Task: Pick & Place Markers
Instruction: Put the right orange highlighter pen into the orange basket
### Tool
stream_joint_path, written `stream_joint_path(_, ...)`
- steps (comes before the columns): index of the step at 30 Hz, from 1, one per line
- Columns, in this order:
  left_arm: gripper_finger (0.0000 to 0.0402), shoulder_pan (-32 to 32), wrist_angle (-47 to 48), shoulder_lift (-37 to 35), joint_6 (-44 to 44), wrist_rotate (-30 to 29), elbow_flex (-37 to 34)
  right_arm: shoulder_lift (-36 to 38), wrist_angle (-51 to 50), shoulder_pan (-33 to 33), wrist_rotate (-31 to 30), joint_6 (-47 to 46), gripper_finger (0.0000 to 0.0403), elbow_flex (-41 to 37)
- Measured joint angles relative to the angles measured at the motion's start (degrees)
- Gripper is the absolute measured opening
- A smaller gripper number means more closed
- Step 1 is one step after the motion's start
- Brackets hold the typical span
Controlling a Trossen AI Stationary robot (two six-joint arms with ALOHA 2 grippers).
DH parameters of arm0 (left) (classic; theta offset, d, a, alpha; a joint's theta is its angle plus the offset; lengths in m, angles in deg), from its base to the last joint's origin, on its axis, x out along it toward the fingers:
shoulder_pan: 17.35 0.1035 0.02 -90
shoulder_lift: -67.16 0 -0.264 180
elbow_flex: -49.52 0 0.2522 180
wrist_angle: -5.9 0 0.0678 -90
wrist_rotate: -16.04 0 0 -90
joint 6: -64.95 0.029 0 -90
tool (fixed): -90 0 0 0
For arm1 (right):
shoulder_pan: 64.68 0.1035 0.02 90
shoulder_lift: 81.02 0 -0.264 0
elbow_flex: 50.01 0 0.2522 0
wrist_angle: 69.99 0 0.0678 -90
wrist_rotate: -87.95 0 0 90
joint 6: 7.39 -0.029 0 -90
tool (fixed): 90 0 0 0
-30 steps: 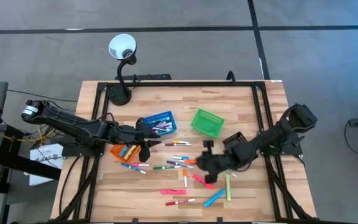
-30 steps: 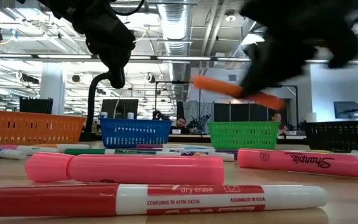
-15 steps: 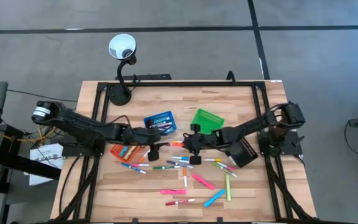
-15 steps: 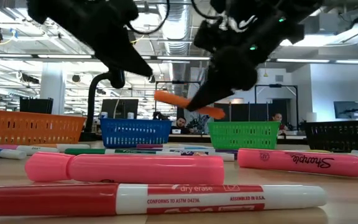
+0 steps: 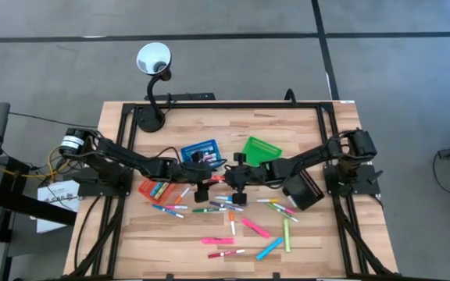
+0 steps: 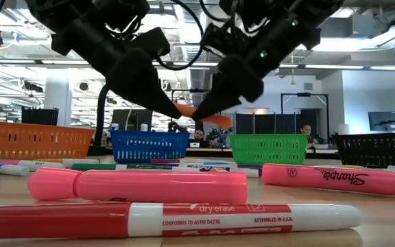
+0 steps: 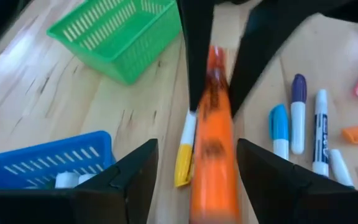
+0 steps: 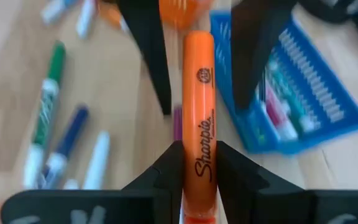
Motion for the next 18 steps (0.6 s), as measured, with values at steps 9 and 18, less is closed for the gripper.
stream_joint_path(9,0.0138,0.0,-1.0,-0.6,0.0,0.1,0.0,-0.5,1.7,-0.5,0.0,0.0,0.0071,0.1)
stream_joint_path(18,0.0067,0.0,-1.0,-0.6,-0.5,0.0,0.0,-0.5,2.3,-0.4,-2.8,0.1,0.0108,0.1)
